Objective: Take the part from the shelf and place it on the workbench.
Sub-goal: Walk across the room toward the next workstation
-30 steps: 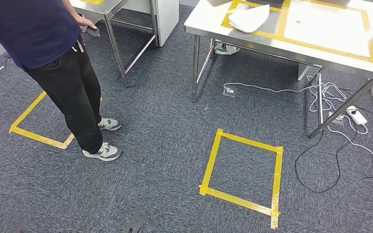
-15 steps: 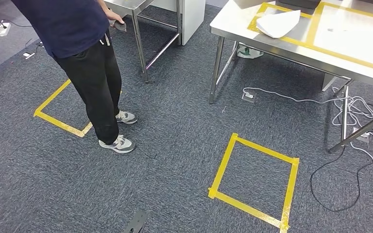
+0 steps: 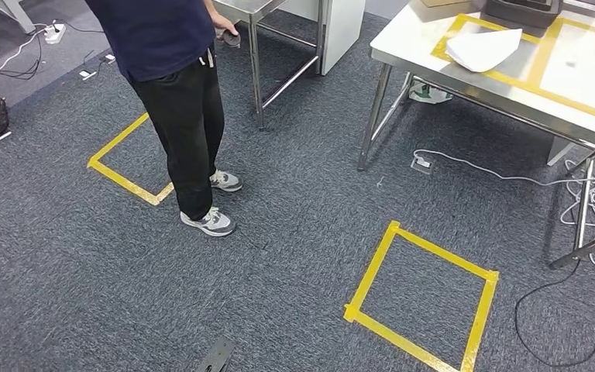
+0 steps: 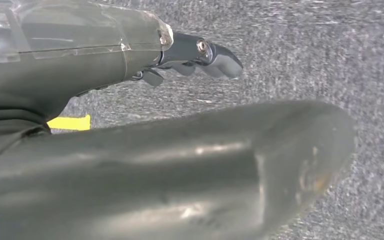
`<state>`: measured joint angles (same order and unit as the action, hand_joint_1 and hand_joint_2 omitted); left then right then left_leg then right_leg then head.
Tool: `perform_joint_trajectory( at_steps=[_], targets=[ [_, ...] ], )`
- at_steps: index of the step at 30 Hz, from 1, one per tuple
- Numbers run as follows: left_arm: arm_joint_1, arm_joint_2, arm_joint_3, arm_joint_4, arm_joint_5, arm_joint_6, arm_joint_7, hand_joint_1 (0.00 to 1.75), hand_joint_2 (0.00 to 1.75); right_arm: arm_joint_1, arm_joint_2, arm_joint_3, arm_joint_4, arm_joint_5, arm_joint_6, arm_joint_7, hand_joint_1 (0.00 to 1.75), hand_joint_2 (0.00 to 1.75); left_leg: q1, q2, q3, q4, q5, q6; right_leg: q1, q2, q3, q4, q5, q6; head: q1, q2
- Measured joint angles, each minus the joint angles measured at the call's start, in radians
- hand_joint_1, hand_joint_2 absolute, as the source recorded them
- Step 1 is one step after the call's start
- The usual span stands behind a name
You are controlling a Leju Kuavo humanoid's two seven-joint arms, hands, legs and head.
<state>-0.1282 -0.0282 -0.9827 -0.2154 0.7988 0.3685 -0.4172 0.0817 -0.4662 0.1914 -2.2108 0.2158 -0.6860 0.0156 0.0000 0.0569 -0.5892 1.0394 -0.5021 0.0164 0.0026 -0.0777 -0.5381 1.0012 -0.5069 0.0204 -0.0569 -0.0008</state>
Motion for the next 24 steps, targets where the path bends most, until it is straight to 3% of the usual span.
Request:
perform_joint_trajectory(
  at_steps=[2, 3, 6, 7, 8, 9, 11, 12, 14, 16, 18, 20, 22, 23, 24],
  targets=[
    [0.001, 0.0, 0.0, 0.0, 0.0, 0.0, 0.0, 0.0, 0.0, -0.001, 0.0, 0.0, 0.0, 0.002, 0.001, 0.0, 0.0, 0.0, 0.003, -0.019, -0.002, -0.002, 0.005, 0.01, -0.003, 0.009, -0.003, 0.015, -0.017, 0.009, 0.001, 0.0],
    [0.0, 0.0, 0.0, 0.0, 0.0, 0.0, 0.0, 0.0, 0.0, -0.001, -0.001, 0.0, 0.0, 0.003, 0.002, 0.0, 0.0, 0.0, 0.006, -0.028, -0.003, -0.003, 0.008, 0.015, -0.005, 0.025, -0.016, 0.048, -0.042, 0.015, 0.002, 0.0],
    [0.0, -0.002, 0.0, 0.0, 0.0, 0.0, 0.0, 0.0, 0.0, 0.0, -0.002, 0.0, 0.001, 0.006, 0.004, 0.003, 0.0, 0.0, 0.008, -0.056, -0.007, -0.003, 0.013, 0.022, -0.009, 0.066, -0.093, 0.231, -0.139, 0.026, 0.005, 0.0],
    [0.001, -0.002, 0.0, 0.0, 0.0, 0.0, 0.0, 0.0, 0.0, 0.0, -0.002, 0.0, 0.002, 0.007, 0.004, 0.004, 0.0, 0.0, 0.008, -0.066, -0.008, -0.002, 0.013, 0.022, -0.009, 0.068, -0.111, 0.272, -0.15, 0.026, 0.005, 0.0],
    [0.001, -0.002, 0.0, 0.0, 0.0, 0.0, 0.0, 0.0, 0.0, 0.0, -0.002, 0.0, 0.003, 0.008, 0.004, 0.005, 0.0, 0.0, 0.008, -0.077, -0.008, -0.002, 0.014, 0.022, -0.01, 0.07, -0.115, 0.28, -0.14, 0.024, 0.005, 0.0],
    [0.002, -0.002, 0.0, 0.0, 0.001, 0.0, 0.0, 0.0, 0.0, 0.0, -0.002, 0.0, 0.004, 0.008, 0.004, 0.007, 0.0, 0.0, 0.008, -0.088, -0.006, -0.002, 0.015, 0.022, -0.009, 0.074, -0.1, 0.248, -0.111, 0.02, 0.005, 0.0],
    [0.001, -0.003, 0.0, 0.0, 0.001, 0.0, 0.0, 0.0, 0.0, -0.001, -0.003, 0.0, 0.005, 0.01, 0.004, 0.008, 0.0, 0.0, 0.008, -0.11, -0.004, -0.002, 0.017, 0.018, -0.01, 0.106, -0.037, 0.113, -0.036, 0.008, 0.005, 0.0],
    [0.0, -0.004, 0.0, 0.0, 0.001, 0.0, 0.0, 0.0, 0.0, -0.001, -0.004, 0.0, 0.005, 0.011, 0.004, 0.008, 0.0, 0.0, 0.009, -0.12, -0.006, -0.002, 0.019, 0.015, -0.01, 0.127, -0.011, 0.053, -0.013, 0.001, 0.005, 0.0],
    [0.0, -0.005, 0.0, 0.0, 0.001, 0.0, 0.0, 0.0, 0.0, -0.003, -0.006, 0.0, 0.005, 0.013, 0.005, 0.008, 0.0, 0.0, 0.013, -0.138, -0.017, -0.002, 0.026, 0.003, -0.008, 0.149, 0.009, 0.001, -0.007, -0.007, 0.005, 0.0],
    [0.001, -0.006, 0.0, 0.0, 0.001, 0.0, 0.0, 0.0, 0.0, -0.006, -0.008, 0.0, 0.005, 0.013, 0.005, 0.008, 0.0, 0.0, 0.016, -0.152, -0.026, -0.005, 0.032, -0.011, -0.007, 0.13, 0.009, -0.013, -0.002, -0.012, 0.007, 0.0],
    [0.002, -0.005, 0.0, 0.0, 0.001, 0.0, 0.0, 0.0, 0.0, -0.008, -0.008, 0.0, 0.005, 0.013, 0.006, 0.008, 0.0, 0.0, 0.012, -0.113, -0.041, 0.023, 0.009, -0.02, -0.01, 0.106, 0.015, -0.031, 0.01, -0.02, 0.002, 0.0],
    [0.001, -0.004, 0.0, 0.0, 0.001, 0.0, 0.0, 0.0, 0.0, -0.009, -0.007, 0.001, 0.005, 0.013, 0.006, 0.008, 0.0, 0.0, 0.009, -0.062, -0.088, 0.123, -0.054, -0.027, -0.01, 0.082, 0.018, -0.039, 0.015, -0.025, -0.004, 0.0],
    [0.002, -0.004, -0.001, 0.0, 0.001, 0.0, 0.0, 0.0, 0.0, -0.008, -0.006, 0.002, 0.006, 0.013, 0.006, 0.008, 0.0, 0.0, 0.011, -0.055, -0.137, 0.233, -0.1, -0.033, -0.008, 0.058, 0.017, -0.038, 0.015, -0.026, -0.004, 0.0],
    [0.002, -0.004, -0.001, 0.0, 0.001, 0.0, 0.0, 0.0, 0.0, -0.009, -0.006, 0.003, 0.006, 0.013, 0.007, 0.008, 0.0, 0.0, 0.011, -0.054, -0.143, 0.25, -0.098, -0.035, -0.008, 0.046, 0.017, -0.037, 0.014, -0.025, -0.004, 0.0],
    [0.003, -0.004, -0.001, 0.0, 0.001, 0.0, 0.0, 0.0, 0.0, -0.009, -0.005, 0.003, 0.006, 0.013, 0.007, 0.008, 0.0, 0.0, 0.011, -0.051, -0.129, 0.229, -0.078, -0.036, -0.008, 0.036, 0.018, -0.035, 0.012, -0.024, -0.004, 0.0]
  ],
)
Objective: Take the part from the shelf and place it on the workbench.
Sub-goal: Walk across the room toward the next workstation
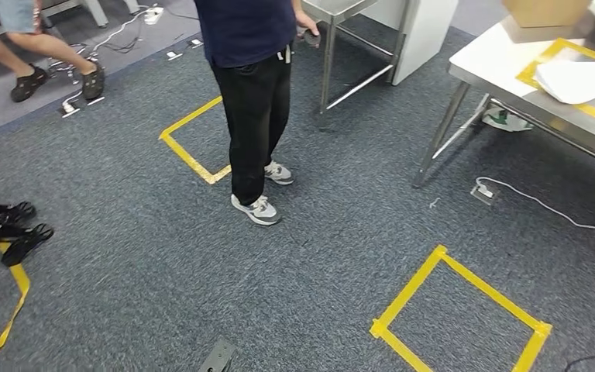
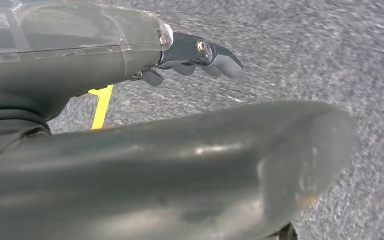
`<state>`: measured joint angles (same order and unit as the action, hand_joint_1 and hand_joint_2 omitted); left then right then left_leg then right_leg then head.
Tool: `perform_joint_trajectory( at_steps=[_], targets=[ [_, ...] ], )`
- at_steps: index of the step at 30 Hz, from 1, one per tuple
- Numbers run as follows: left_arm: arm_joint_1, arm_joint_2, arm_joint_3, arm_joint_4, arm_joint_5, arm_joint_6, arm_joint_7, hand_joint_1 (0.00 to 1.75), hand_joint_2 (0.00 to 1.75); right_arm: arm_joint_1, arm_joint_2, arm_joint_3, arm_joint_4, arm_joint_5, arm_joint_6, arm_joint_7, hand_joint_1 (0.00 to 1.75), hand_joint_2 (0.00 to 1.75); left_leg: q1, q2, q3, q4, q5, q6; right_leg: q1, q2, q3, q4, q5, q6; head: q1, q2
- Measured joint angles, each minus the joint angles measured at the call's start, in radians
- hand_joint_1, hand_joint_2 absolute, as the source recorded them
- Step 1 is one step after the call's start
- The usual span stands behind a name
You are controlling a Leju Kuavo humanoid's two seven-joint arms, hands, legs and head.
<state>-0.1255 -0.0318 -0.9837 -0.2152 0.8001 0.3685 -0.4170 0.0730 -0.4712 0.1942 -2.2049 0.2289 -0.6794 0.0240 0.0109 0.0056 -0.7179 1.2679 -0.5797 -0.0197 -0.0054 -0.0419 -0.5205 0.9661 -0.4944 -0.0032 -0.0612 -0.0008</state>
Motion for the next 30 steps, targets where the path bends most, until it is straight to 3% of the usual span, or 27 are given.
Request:
perform_joint_trajectory(
  at_steps=[1, 3, 5, 7, 9, 10, 12, 13, 14, 15, 16, 18, 20, 22, 23, 24, 26, 27, 29, 30],
  targets=[
    [0.0, 0.0, 0.0, 0.0, 0.0, 0.0, 0.0, 0.0, 0.0, 0.0, 0.0, 0.0, 0.0, 0.0, 0.0, 0.0, 0.0, 0.0, -0.001, 0.01, 0.033, -0.056, 0.032, 0.001, 0.0, -0.01, 0.001, 0.003, -0.003, 0.002, 0.0, 0.0],
    [-0.001, 0.001, 0.0, 0.0, 0.0, 0.0, 0.0, 0.0, 0.0, -0.001, 0.0, 0.0, 0.0, 0.0, 0.0, 0.0, 0.0, 0.0, -0.006, 0.055, 0.104, -0.181, 0.074, 0.011, 0.003, -0.025, 0.0, 0.014, -0.011, 0.011, 0.0, 0.0],
    [-0.002, 0.002, 0.0, 0.0, 0.0, 0.0, 0.0, 0.0, 0.0, -0.003, 0.0, 0.0, 0.0, 0.001, 0.0, 0.0, 0.0, 0.0, -0.012, 0.079, 0.13, -0.235, 0.08, 0.025, 0.007, -0.039, 0.0, 0.022, -0.018, 0.02, 0.002, 0.0],
    [-0.001, 0.002, 0.0, 0.0, 0.0, 0.0, 0.0, 0.0, 0.0, -0.004, 0.0, 0.0, 0.0, 0.002, 0.0, 0.0, 0.0, 0.0, -0.012, 0.061, 0.126, -0.237, 0.084, 0.037, 0.007, -0.049, 0.001, 0.022, -0.021, 0.027, 0.003, 0.0],
    [-0.001, 0.002, 0.0, 0.0, 0.0, 0.0, 0.0, 0.0, 0.0, -0.006, 0.0, 0.0, 0.0, 0.004, 0.001, 0.0, 0.0, 0.0, -0.008, 0.04, 0.124, -0.239, 0.089, 0.047, 0.004, -0.024, -0.007, 0.046, -0.046, 0.038, 0.004, 0.0],
    [-0.002, 0.001, 0.0, 0.0, 0.0, 0.0, 0.0, 0.0, 0.0, -0.006, -0.001, 0.0, 0.0, 0.005, 0.002, 0.0, 0.0, 0.0, -0.006, 0.03, 0.124, -0.24, 0.091, 0.051, 0.002, -0.002, -0.022, 0.087, -0.076, 0.043, 0.005, 0.0],
    [-0.002, 0.0, 0.0, 0.0, 0.0, 0.0, 0.0, 0.0, 0.0, -0.006, -0.002, 0.0, 0.001, 0.006, 0.003, 0.002, 0.0, 0.0, -0.006, 0.009, 0.122, -0.24, 0.094, 0.056, 0.0, 0.03, -0.077, 0.219, -0.146, 0.049, 0.006, 0.0],
    [-0.002, 0.0, 0.0, 0.0, 0.0, 0.0, 0.0, 0.0, 0.0, -0.005, -0.002, 0.001, 0.001, 0.006, 0.004, 0.003, 0.0, 0.0, -0.006, -0.002, 0.12, -0.239, 0.095, 0.058, -0.001, 0.034, -0.104, 0.277, -0.167, 0.049, 0.006, 0.0],
    [-0.001, 0.0, 0.0, 0.0, 0.0, 0.0, 0.0, 0.0, 0.0, -0.005, -0.002, 0.003, 0.002, 0.006, 0.005, 0.003, 0.0, 0.0, -0.007, -0.014, 0.12, -0.239, 0.096, 0.059, -0.001, 0.035, -0.118, 0.308, -0.17, 0.047, 0.006, 0.0],
    [-0.001, 0.0, 0.0, 0.0, 0.0, 0.0, 0.0, 0.0, 0.0, -0.005, -0.002, 0.004, 0.003, 0.006, 0.006, 0.003, 0.0, 0.0, -0.008, -0.026, 0.12, -0.239, 0.097, 0.059, -0.001, 0.037, -0.115, 0.299, -0.151, 0.044, 0.006, 0.0],
    [-0.001, 0.0, 0.0, 0.0, 0.0, 0.0, 0.0, 0.0, 0.0, -0.006, -0.002, 0.006, 0.003, 0.007, 0.007, 0.003, 0.0, 0.0, -0.008, -0.039, 0.121, -0.239, 0.098, 0.059, -0.001, 0.043, -0.095, 0.252, -0.115, 0.039, 0.006, 0.0],
    [-0.002, -0.001, 0.0, 0.0, 0.0, 0.0, 0.0, 0.0, 0.0, -0.008, -0.003, 0.008, 0.003, 0.01, 0.008, 0.003, 0.0, 0.0, -0.009, -0.064, 0.122, -0.239, 0.1, 0.055, -0.001, 0.08, -0.034, 0.114, -0.042, 0.026, 0.005, 0.0],
    [-0.003, -0.003, -0.001, 0.0, 0.0, 0.0, 0.0, 0.0, 0.0, -0.012, -0.004, 0.009, 0.002, 0.012, 0.01, 0.004, 0.0, 0.0, -0.008, -0.085, 0.114, -0.238, 0.106, 0.045, -0.001, 0.107, 0.0, 0.035, -0.021, 0.017, 0.006, 0.0],
    [-0.002, -0.003, -0.001, 0.0, 0.0, 0.0, 0.001, 0.0, 0.0, -0.017, -0.005, 0.012, 0.002, 0.014, 0.012, 0.006, 0.0, 0.0, -0.005, -0.104, 0.105, -0.24, 0.115, 0.031, 0.001, 0.095, 0.003, 0.02, -0.023, 0.014, 0.007, 0.0],
    [0.0, -0.003, -0.002, 0.0, 0.0, -0.001, 0.001, 0.0, 0.0, -0.02, -0.005, 0.014, 0.002, 0.016, 0.013, 0.007, 0.0, 0.0, -0.006, -0.097, 0.101, -0.238, 0.114, 0.025, 0.0, 0.083, 0.005, 0.014, -0.02, 0.012, 0.007, 0.0],
    [0.001, -0.003, -0.002, 0.0, 0.0, -0.001, 0.002, 0.0, 0.0, -0.021, -0.005, 0.016, 0.002, 0.019, 0.014, 0.008, 0.0, 0.0, -0.008, -0.075, 0.094, -0.226, 0.103, 0.021, -0.001, 0.073, 0.007, 0.007, -0.015, 0.009, 0.004, 0.0],
    [0.001, -0.002, -0.005, 0.0, -0.002, -0.002, 0.006, 0.0, 0.0, -0.02, -0.005, 0.019, 0.002, 0.031, 0.018, 0.02, 0.0, 0.0, -0.009, -0.018, 0.055, -0.144, 0.047, 0.014, -0.002, 0.049, 0.009, -0.002, -0.007, 0.004, -0.001, 0.0],
    [0.002, -0.003, -0.007, 0.0, -0.002, -0.002, 0.009, 0.0, 0.0, -0.018, -0.005, 0.02, 0.002, 0.04, 0.019, 0.029, 0.0, 0.0, -0.007, -0.004, 0.025, -0.08, 0.012, 0.01, -0.002, 0.038, 0.008, -0.002, -0.006, 0.002, -0.003, 0.0],
    [0.005, -0.004, -0.008, 0.0, -0.002, -0.002, 0.013, 0.0, 0.0, -0.016, -0.005, 0.022, 0.002, 0.056, 0.024, 0.051, 0.0, 0.0, -0.003, -0.001, -0.018, 0.017, -0.022, 0.003, -0.001, 0.014, 0.006, 0.0, -0.007, 0.002, -0.003, 0.0],
    [0.008, -0.004, -0.009, 0.0, -0.001, -0.002, 0.015, 0.0, 0.0, -0.015, -0.005, 0.023, 0.001, 0.063, 0.027, 0.059, 0.0, 0.0, -0.002, 0.0, -0.014, 0.017, -0.012, 0.001, -0.001, 0.003, 0.006, 0.002, -0.009, 0.003, -0.003, 0.0]
  ],
)
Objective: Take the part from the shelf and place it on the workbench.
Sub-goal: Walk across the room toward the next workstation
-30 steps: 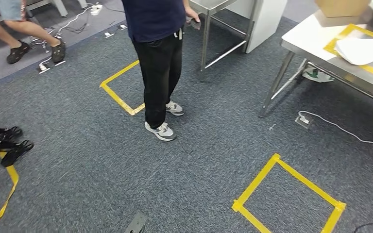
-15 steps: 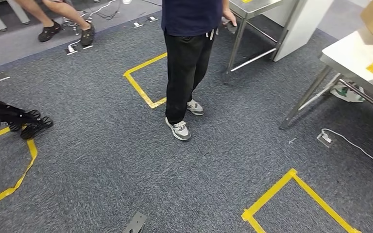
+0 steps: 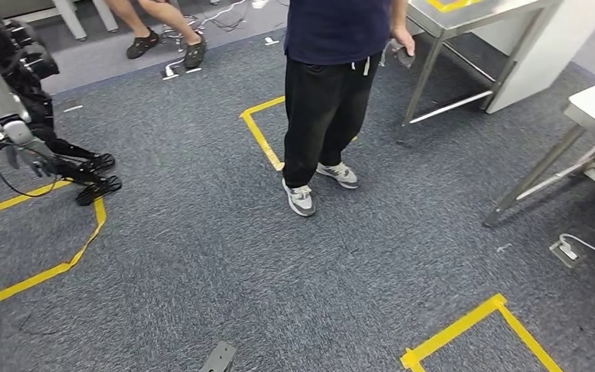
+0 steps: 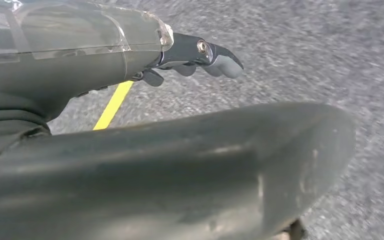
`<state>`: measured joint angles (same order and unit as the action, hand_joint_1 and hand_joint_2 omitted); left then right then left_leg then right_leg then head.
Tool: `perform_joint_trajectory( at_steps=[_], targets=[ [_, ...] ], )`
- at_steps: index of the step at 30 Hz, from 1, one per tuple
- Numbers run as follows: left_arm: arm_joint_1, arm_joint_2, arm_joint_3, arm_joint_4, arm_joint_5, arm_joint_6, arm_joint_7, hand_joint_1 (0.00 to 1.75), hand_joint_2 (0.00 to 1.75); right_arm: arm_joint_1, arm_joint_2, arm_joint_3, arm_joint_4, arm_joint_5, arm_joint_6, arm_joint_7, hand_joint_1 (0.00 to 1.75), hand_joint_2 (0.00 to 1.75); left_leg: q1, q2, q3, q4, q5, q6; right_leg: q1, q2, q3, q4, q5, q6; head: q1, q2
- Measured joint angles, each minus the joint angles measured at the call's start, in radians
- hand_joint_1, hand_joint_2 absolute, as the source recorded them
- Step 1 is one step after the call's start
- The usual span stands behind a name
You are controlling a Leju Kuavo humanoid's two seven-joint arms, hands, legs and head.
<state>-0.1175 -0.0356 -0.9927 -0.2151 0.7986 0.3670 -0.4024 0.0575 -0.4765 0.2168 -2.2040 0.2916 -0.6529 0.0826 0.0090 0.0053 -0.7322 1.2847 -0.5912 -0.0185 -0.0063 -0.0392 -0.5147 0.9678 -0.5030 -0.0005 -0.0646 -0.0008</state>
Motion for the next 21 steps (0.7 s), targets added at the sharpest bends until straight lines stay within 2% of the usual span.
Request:
perform_joint_trajectory(
  at_steps=[1, 3, 4, 5, 6, 8, 10, 12, 13, 14, 15, 16, 17, 19, 20, 21],
  targets=[
    [0.002, 0.0, -0.001, 0.0, 0.0, 0.0, 0.002, 0.0, 0.0, 0.0, 0.0, 0.0, -0.001, 0.005, 0.003, 0.006, 0.0, 0.0, 0.0, 0.005, 0.024, -0.038, 0.026, -0.001, 0.0, -0.01, 0.0, 0.003, -0.002, 0.002, 0.0, 0.0],
    [0.004, 0.002, -0.004, 0.0, 0.002, 0.0, 0.004, 0.0, 0.0, -0.002, 0.0, 0.002, -0.006, 0.014, 0.008, 0.014, 0.0, 0.0, -0.004, 0.048, 0.097, -0.163, 0.077, 0.001, 0.003, -0.027, -0.001, 0.013, -0.01, 0.01, -0.001, 0.0],
    [0.003, 0.002, -0.005, 0.0, 0.003, 0.001, 0.002, 0.0, 0.0, -0.004, 0.0, 0.002, -0.008, 0.017, 0.009, 0.016, 0.0, 0.0, -0.007, 0.069, 0.122, -0.21, 0.088, 0.008, 0.005, -0.034, -0.002, 0.02, -0.015, 0.015, 0.0, 0.0],
    [0.003, 0.002, -0.006, 0.0, 0.004, 0.001, 0.0, 0.0, 0.0, -0.005, -0.001, 0.003, -0.01, 0.019, 0.01, 0.018, 0.0, 0.0, -0.009, 0.083, 0.134, -0.234, 0.09, 0.016, 0.009, -0.041, -0.002, 0.025, -0.019, 0.02, 0.001, 0.0],
    [0.003, 0.001, -0.007, 0.0, 0.006, 0.001, -0.002, 0.0, 0.0, -0.007, -0.003, 0.003, -0.011, 0.019, 0.011, 0.018, 0.0, 0.0, -0.012, 0.082, 0.133, -0.24, 0.086, 0.025, 0.011, -0.049, -0.002, 0.027, -0.022, 0.023, 0.002, 0.0],
    [0.004, 0.001, -0.008, 0.0, 0.009, 0.002, -0.007, 0.0, 0.0, -0.01, -0.005, 0.006, -0.01, 0.016, 0.012, 0.015, 0.0, 0.0, -0.011, 0.059, 0.128, -0.241, 0.091, 0.04, 0.009, -0.058, -0.001, 0.03, -0.028, 0.029, 0.003, 0.0],
    [0.003, 0.001, -0.008, 0.0, 0.012, 0.003, -0.012, 0.0, 0.0, -0.013, -0.006, 0.01, -0.01, 0.014, 0.013, 0.011, 0.0, 0.0, -0.008, 0.036, 0.125, -0.243, 0.097, 0.051, 0.003, -0.023, -0.015, 0.068, -0.063, 0.039, 0.005, 0.0],
    [0.001, 0.0, -0.008, 0.0, 0.014, 0.003, -0.015, 0.0, 0.0, -0.015, -0.008, 0.014, -0.01, 0.013, 0.013, 0.008, 0.0, 0.0, -0.009, 0.013, 0.122, -0.243, 0.102, 0.059, 0.0, 0.021, -0.064, 0.187, -0.133, 0.044, 0.008, 0.0],
    [0.001, -0.001, -0.008, 0.0, 0.014, 0.003, -0.015, 0.0, 0.0, -0.015, -0.009, 0.016, -0.008, 0.013, 0.013, 0.007, 0.0, 0.0, -0.01, 0.001, 0.12, -0.243, 0.103, 0.062, 0.0, 0.029, -0.094, 0.255, -0.163, 0.044, 0.009, 0.0],
    [0.001, -0.001, -0.008, 0.0, 0.016, 0.003, -0.015, 0.0, 0.0, -0.015, -0.009, 0.019, -0.007, 0.013, 0.013, 0.007, 0.0, 0.0, -0.011, -0.012, 0.119, -0.243, 0.105, 0.064, 0.0, 0.032, -0.116, 0.303, -0.177, 0.043, 0.009, 0.0],
    [0.002, 0.0, -0.008, 0.0, 0.018, 0.003, -0.016, 0.0, 0.0, -0.015, -0.009, 0.021, -0.006, 0.012, 0.012, 0.006, 0.0, 0.0, -0.013, -0.025, 0.119, -0.243, 0.106, 0.065, 0.0, 0.034, -0.123, 0.316, -0.169, 0.039, 0.01, 0.0],
    [0.002, 0.0, -0.008, 0.0, 0.02, 0.003, -0.017, 0.0, 0.0, -0.015, -0.009, 0.022, -0.006, 0.01, 0.012, 0.005, 0.0, 0.0, -0.014, -0.038, 0.119, -0.243, 0.107, 0.065, 0.0, 0.037, -0.111, 0.289, -0.143, 0.035, 0.01, 0.0],
    [0.003, 0.0, -0.008, 0.0, 0.022, 0.002, -0.019, 0.0, 0.0, -0.016, -0.009, 0.024, -0.006, 0.008, 0.011, 0.003, 0.0, 0.0, -0.015, -0.05, 0.121, -0.243, 0.108, 0.065, 0.001, 0.046, -0.085, 0.232, -0.104, 0.028, 0.01, 0.0],
    [0.002, -0.003, -0.008, 0.0, 0.024, 0.001, -0.023, 0.0, 0.0, -0.018, -0.01, 0.024, -0.006, 0.003, 0.01, 0.0, 0.0, 0.0, -0.016, -0.073, 0.122, -0.243, 0.112, 0.061, 0.001, 0.083, -0.026, 0.1, -0.044, 0.014, 0.009, 0.0],
    [0.002, -0.004, -0.008, 0.0, 0.024, 0.001, -0.024, 0.0, 0.0, -0.02, -0.012, 0.025, -0.006, 0.002, 0.009, -0.002, 0.0, 0.0, -0.016, -0.083, 0.118, -0.243, 0.115, 0.057, 0.002, 0.096, -0.007, 0.058, -0.032, 0.009, 0.01, 0.0],
    [0.002, -0.005, -0.008, 0.0, 0.024, 0.001, -0.025, 0.0, 0.0, -0.021, -0.013, 0.025, -0.007, 0.001, 0.009, -0.003, 0.0, 0.0, -0.014, -0.092, 0.113, -0.243, 0.119, 0.051, 0.003, 0.102, -0.001, 0.039, -0.031, 0.006, 0.009, 0.0]
  ],
)
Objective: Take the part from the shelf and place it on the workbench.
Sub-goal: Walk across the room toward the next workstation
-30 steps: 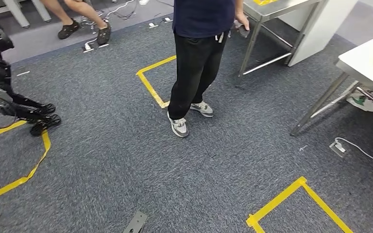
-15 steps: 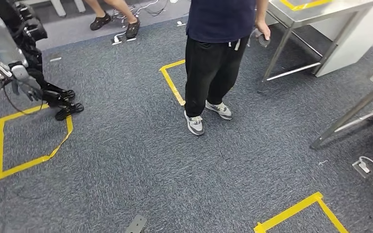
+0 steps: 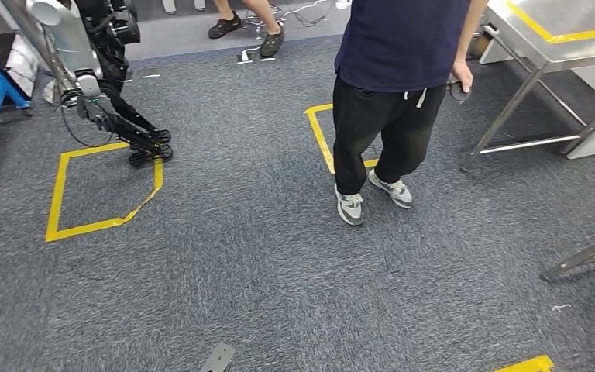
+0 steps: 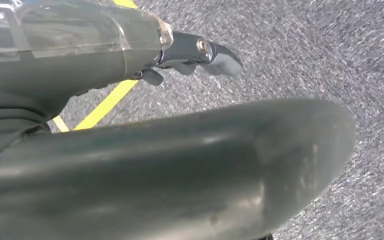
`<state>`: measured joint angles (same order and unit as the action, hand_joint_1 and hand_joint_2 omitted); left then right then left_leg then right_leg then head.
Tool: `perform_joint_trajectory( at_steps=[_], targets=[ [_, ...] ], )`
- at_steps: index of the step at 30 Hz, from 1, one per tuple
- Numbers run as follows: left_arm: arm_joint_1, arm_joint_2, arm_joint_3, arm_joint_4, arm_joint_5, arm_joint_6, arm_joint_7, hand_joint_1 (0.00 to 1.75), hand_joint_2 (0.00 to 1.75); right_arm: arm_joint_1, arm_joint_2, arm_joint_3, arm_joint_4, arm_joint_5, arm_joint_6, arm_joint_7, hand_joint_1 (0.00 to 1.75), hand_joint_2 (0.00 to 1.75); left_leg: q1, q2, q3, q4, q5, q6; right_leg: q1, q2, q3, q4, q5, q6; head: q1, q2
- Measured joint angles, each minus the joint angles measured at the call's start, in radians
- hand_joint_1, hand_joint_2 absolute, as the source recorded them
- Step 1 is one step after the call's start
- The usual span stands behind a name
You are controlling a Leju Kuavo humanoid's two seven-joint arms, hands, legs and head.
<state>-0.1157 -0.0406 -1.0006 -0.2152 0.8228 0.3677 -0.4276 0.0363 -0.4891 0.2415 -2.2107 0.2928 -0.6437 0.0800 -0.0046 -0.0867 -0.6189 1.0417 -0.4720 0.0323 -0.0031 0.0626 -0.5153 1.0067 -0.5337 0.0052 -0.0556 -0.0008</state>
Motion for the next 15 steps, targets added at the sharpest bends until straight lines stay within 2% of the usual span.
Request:
perform_joint_trajectory(
  at_steps=[2, 3, 4, 6, 7, 8, 9, 10, 11, 12, 14, 15],
  targets=[
    [0.002, -0.001, 0.0, 0.0, 0.0, 0.0, -0.003, 0.0, 0.0, -0.002, -0.001, 0.001, 0.0, -0.001, 0.0, -0.003, 0.0, 0.0, 0.004, -0.014, -0.009, 0.0, 0.007, -0.013, 0.001, -0.018, 0.002, -0.014, 0.004, -0.002, 0.0, 0.0],
    [0.004, -0.001, 0.0, 0.0, 0.0, 0.002, -0.006, 0.0, 0.0, -0.002, -0.001, 0.002, 0.0, -0.001, 0.0, -0.005, 0.0, 0.0, 0.002, 0.001, -0.013, 0.005, 0.003, -0.018, 0.0, -0.03, 0.005, -0.023, 0.01, -0.003, -0.001, 0.0],
    [0.004, 0.0, 0.0, 0.0, -0.001, 0.005, -0.009, 0.0, 0.0, -0.003, -0.001, 0.003, 0.0, -0.001, -0.001, -0.008, 0.0, 0.0, 0.001, 0.026, -0.022, 0.023, -0.012, -0.023, -0.001, -0.042, 0.008, -0.032, 0.016, -0.005, -0.002, 0.0],
    [0.004, 0.0, 0.0, 0.0, -0.003, 0.015, -0.016, 0.0, 0.0, -0.003, -0.001, 0.006, 0.0, 0.001, -0.003, -0.012, 0.0, 0.0, 0.0, 0.08, -0.064, 0.11, -0.071, -0.033, -0.001, -0.067, 0.011, -0.042, 0.023, -0.008, -0.005, 0.0],
    [0.004, -0.001, -0.001, 0.0, -0.004, 0.02, -0.017, 0.0, 0.0, -0.002, 0.0, 0.008, 0.0, 0.004, -0.004, -0.013, 0.0, 0.0, 0.004, 0.088, -0.091, 0.172, -0.104, -0.039, 0.0, -0.081, 0.01, -0.043, 0.024, -0.01, -0.006, 0.0],
    [0.004, -0.001, -0.001, 0.0, -0.006, 0.022, -0.016, 0.0, 0.0, -0.001, 0.0, 0.009, 0.0, 0.007, -0.006, -0.013, 0.0, 0.0, 0.008, 0.09, -0.113, 0.223, -0.124, -0.044, 0.0, -0.094, 0.009, -0.042, 0.024, -0.01, -0.006, 0.0],
    [0.005, -0.001, -0.001, 0.0, -0.006, 0.023, -0.015, 0.0, 0.0, -0.001, 0.0, 0.012, 0.0, 0.009, -0.008, -0.013, 0.0, 0.0, 0.012, 0.09, -0.12, 0.246, -0.127, -0.048, 0.0, -0.107, 0.009, -0.042, 0.023, -0.009, -0.006, 0.0],
    [0.006, 0.0, -0.001, 0.0, -0.004, 0.022, -0.014, 0.0, 0.0, -0.001, 0.001, 0.014, 0.0, 0.008, -0.011, -0.014, 0.0, 0.0, 0.015, 0.094, -0.108, 0.234, -0.112, -0.052, -0.001, -0.119, 0.009, -0.04, 0.022, -0.007, -0.006, 0.0],
    [0.006, 0.0, -0.001, 0.0, -0.002, 0.02, -0.014, 0.0, 0.0, -0.001, 0.002, 0.017, 0.0, 0.005, -0.016, -0.017, 0.0, 0.0, 0.016, 0.105, -0.078, 0.187, -0.084, -0.055, -0.002, -0.13, 0.009, -0.038, 0.02, -0.004, -0.006, 0.0],
    [0.006, 0.001, -0.001, 0.0, 0.001, 0.017, -0.016, 0.0, 0.0, -0.001, 0.003, 0.019, 0.001, 0.0, -0.02, -0.023, 0.0, 0.0, 0.016, 0.132, -0.041, 0.123, -0.059, -0.056, -0.003, -0.14, 0.009, -0.033, 0.016, 0.002, -0.006, 0.0],
    [0.003, 0.002, -0.001, 0.0, 0.006, 0.011, -0.015, 0.0, 0.0, 0.0, 0.006, 0.023, 0.004, -0.01, -0.03, -0.041, 0.0, 0.0, 0.011, 0.178, 0.013, 0.025, -0.034, -0.048, 0.001, -0.157, 0.007, -0.02, 0.006, 0.015, -0.007, 0.0],
    [0.002, 0.003, -0.001, 0.0, 0.008, 0.01, -0.011, 0.0, 0.0, 0.0, 0.008, 0.026, 0.006, -0.015, -0.034, -0.051, 0.0, 0.0, 0.007, 0.188, 0.02, 0.006, -0.035, -0.04, 0.003, -0.167, 0.006, -0.016, 0.003, 0.019, -0.006, 0.0]
  ],
)
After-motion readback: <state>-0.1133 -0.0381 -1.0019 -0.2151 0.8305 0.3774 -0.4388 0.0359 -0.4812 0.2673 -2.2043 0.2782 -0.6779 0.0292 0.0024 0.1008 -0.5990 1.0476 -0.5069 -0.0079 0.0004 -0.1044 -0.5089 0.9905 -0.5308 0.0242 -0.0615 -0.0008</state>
